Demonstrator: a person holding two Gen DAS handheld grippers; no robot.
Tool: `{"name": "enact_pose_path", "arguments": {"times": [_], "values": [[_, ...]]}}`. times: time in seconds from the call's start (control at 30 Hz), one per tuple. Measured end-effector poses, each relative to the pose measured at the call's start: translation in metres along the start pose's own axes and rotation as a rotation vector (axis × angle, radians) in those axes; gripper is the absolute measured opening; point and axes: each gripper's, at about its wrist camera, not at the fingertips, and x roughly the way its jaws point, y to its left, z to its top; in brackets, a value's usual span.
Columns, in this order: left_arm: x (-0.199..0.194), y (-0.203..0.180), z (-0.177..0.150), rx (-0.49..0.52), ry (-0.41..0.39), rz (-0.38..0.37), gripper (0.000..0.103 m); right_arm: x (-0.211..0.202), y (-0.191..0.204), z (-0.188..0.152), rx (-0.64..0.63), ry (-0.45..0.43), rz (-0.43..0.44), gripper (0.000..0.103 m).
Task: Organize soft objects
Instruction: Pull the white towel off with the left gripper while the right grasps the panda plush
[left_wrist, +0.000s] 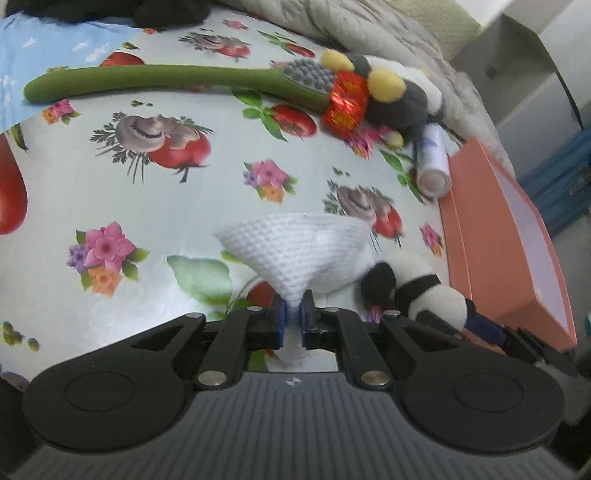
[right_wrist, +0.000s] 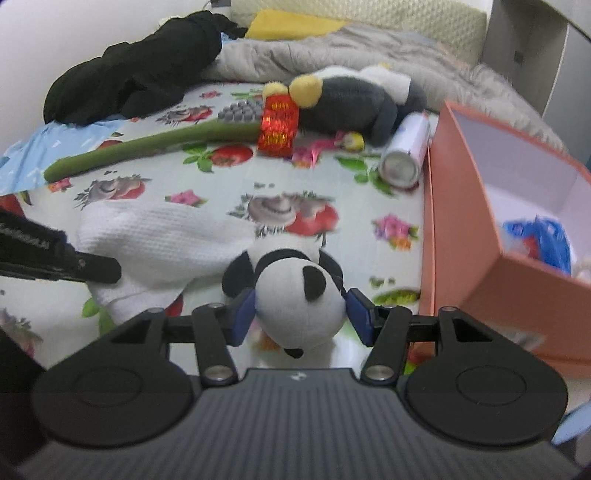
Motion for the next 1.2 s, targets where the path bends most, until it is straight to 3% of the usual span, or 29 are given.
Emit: {"name": "enact_pose_path", "arguments": {"times": [0.03,0.1,0.23,0.4,0.57,0.63,0.8,1.0,1.2], "values": [[-0.001,0.0,0.001,0.023,0.01,0.002,0.038,-0.001,-0.001,-0.002,0.014,0.011,0.007,0.058],[-0.007,0.0,0.0,0.066,0.005,0.021,0.058,-0.002,-0.004,-0.003,0.038,0.025,0.026,0.058],[-0.017,-0.002,-0.003,0.18,-0.005,0.081,0.066,-0.005,-0.009,-0.002,0.072,0.025,0.057,0.068],[-0.029,-0.011,-0.007,0.325,-0.04,0.139,0.076,-0.003,-0.011,0.0,0.037,0.004,0.079,0.068],[-0.032,-0.026,-0.006,0.435,-0.053,0.15,0.078,0.01,-0.012,0.006,0.026,0.013,0.113,0.066],[-0.03,-0.032,-0.007,0.482,-0.056,0.141,0.084,0.014,-0.013,0.009,0.023,0.018,0.129,0.062],[-0.012,-0.036,-0.004,0.557,-0.038,0.125,0.086,0.032,-0.017,0.006,0.05,0.082,0.129,0.058],[0.032,-0.032,0.0,0.633,0.024,0.198,0.086,0.031,-0.02,0.002,0.054,0.082,0.113,0.056],[0.056,-0.018,0.007,0.607,0.047,0.231,0.086,0.025,-0.026,-0.004,0.076,0.08,0.101,0.056]]}}
